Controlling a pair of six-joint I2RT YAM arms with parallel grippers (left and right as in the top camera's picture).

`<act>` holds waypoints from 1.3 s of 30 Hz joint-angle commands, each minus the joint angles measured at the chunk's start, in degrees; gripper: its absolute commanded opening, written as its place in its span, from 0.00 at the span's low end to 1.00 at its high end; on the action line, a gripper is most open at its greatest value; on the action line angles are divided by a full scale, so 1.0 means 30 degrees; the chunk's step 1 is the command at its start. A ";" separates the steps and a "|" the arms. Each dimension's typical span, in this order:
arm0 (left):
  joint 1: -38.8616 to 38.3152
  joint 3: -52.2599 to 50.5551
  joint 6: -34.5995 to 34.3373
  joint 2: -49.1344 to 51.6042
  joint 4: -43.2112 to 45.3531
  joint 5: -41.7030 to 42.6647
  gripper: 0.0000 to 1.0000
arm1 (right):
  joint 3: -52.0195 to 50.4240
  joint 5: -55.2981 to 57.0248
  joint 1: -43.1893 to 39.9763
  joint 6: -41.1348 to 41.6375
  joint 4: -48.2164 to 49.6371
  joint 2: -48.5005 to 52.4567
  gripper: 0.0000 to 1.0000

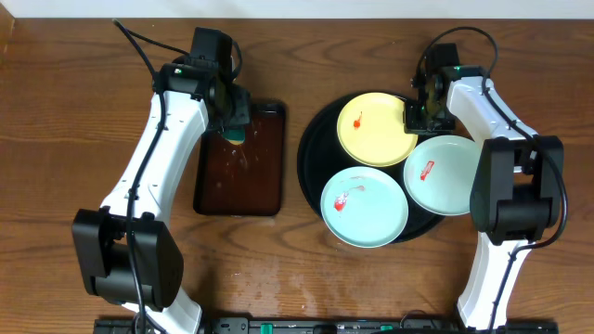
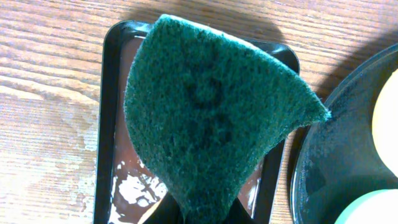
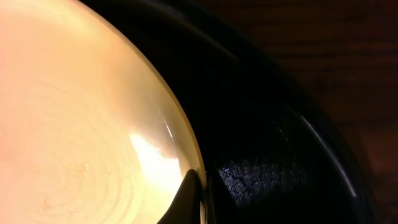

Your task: Clean dirty plates on tray and stack at the side

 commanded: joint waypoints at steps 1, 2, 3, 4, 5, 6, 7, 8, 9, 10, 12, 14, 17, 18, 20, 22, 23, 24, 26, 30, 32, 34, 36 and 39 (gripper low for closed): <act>0.0044 -0.0087 -0.0175 0.0087 0.0015 -0.0248 0.08 | -0.0138 0.0291 0.0197 -0.0117 -0.0160 0.0211 0.01; 0.0044 -0.0087 -0.0175 0.0087 0.0007 -0.0248 0.08 | -0.0138 0.0291 0.0197 -0.0117 -0.0160 0.0211 0.01; 0.0044 -0.0087 -0.0175 0.0087 -0.0007 -0.0248 0.08 | -0.0138 0.0284 0.0197 -0.0117 -0.0160 0.0211 0.01; 0.0044 -0.0087 -0.0175 0.0087 -0.0044 -0.0255 0.08 | -0.0138 0.0284 0.0197 -0.0117 -0.0168 0.0211 0.01; 0.0044 -0.0087 -0.0175 0.0095 -0.0080 -0.0255 0.07 | -0.0138 0.0284 0.0197 -0.0117 -0.0175 0.0211 0.01; 0.0044 -0.0087 -0.0175 0.0102 -0.0138 -0.0255 0.08 | -0.0138 0.0284 0.0197 -0.0117 -0.0175 0.0211 0.01; 0.0044 -0.0102 -0.0175 0.0102 -0.0204 -0.0262 0.07 | -0.0138 0.0284 0.0204 -0.0117 -0.0204 0.0211 0.01; 0.0044 -0.0109 -0.0175 0.0102 -0.0262 -0.0328 0.08 | -0.0138 0.0284 0.0197 -0.0109 -0.0255 0.0211 0.01; 0.0044 -0.0124 -0.0175 0.0102 -0.0270 -0.0328 0.07 | -0.0138 0.0284 0.0204 -0.0117 -0.0335 0.0211 0.01; 0.0044 -0.0138 -0.0175 0.0102 -0.0270 -0.0328 0.07 | -0.0138 0.0284 0.0204 -0.0117 -0.0386 0.0211 0.01; 0.0044 -0.0153 -0.0175 0.0102 -0.0270 -0.0328 0.07 | -0.0138 0.0284 0.0197 -0.0117 -0.0393 0.0211 0.01; 0.0044 -0.0153 -0.0175 0.0102 -0.0328 -0.0328 0.07 | -0.0131 0.0284 0.0197 -0.0117 -0.0379 0.0211 0.01; 0.0044 -0.0168 -0.0175 0.0102 -0.0408 -0.0328 0.08 | -0.0138 0.0284 0.0197 -0.0117 -0.0372 0.0211 0.01; 0.0044 -0.0168 -0.0175 0.0102 -0.0423 -0.0328 0.07 | -0.0138 0.0291 0.0197 -0.0117 -0.0386 0.0211 0.01; 0.0044 -0.0175 -0.0175 0.0102 -0.0437 -0.0328 0.08 | -0.0138 0.0291 0.0197 -0.0124 -0.0386 0.0211 0.01; 0.0044 -0.0175 -0.0175 0.0102 -0.0430 -0.0328 0.07 | -0.0138 0.0291 0.0197 -0.0117 -0.0379 0.0211 0.01; 0.0044 -0.0175 -0.0175 0.0102 -0.0430 -0.0328 0.08 | -0.0138 0.0291 0.0197 -0.0124 -0.0379 0.0211 0.01; 0.0044 -0.0175 -0.0175 0.0102 -0.0430 -0.0328 0.08 | -0.0138 0.0284 0.0204 -0.0117 -0.0379 0.0211 0.01; 0.0044 -0.0175 -0.0168 0.0102 -0.0430 -0.0328 0.07 | -0.0138 0.0291 0.0204 -0.0117 -0.0379 0.0211 0.01; 0.0044 -0.0182 -0.0175 0.0102 -0.0430 -0.0335 0.07 | -0.0138 0.0284 0.0204 -0.0117 -0.0379 0.0211 0.01; 0.0044 -0.0211 -0.0175 0.0102 -0.0423 -0.0408 0.08 | -0.0138 0.0291 0.0204 -0.0117 -0.0379 0.0211 0.01; 0.0044 -0.0233 -0.0175 0.0102 -0.0423 -0.0925 0.08 | -0.0138 0.0284 0.0197 -0.0124 -0.0379 0.0211 0.01; 0.0044 -0.0284 -0.0182 0.0102 -0.0408 -0.1399 0.07 | -0.0138 0.0291 0.0197 -0.0124 -0.0379 0.0211 0.01; 0.0044 -0.0342 -0.0189 0.0102 -0.0415 -0.1377 0.07 | -0.0138 0.0291 0.0197 -0.0124 -0.0379 0.0211 0.01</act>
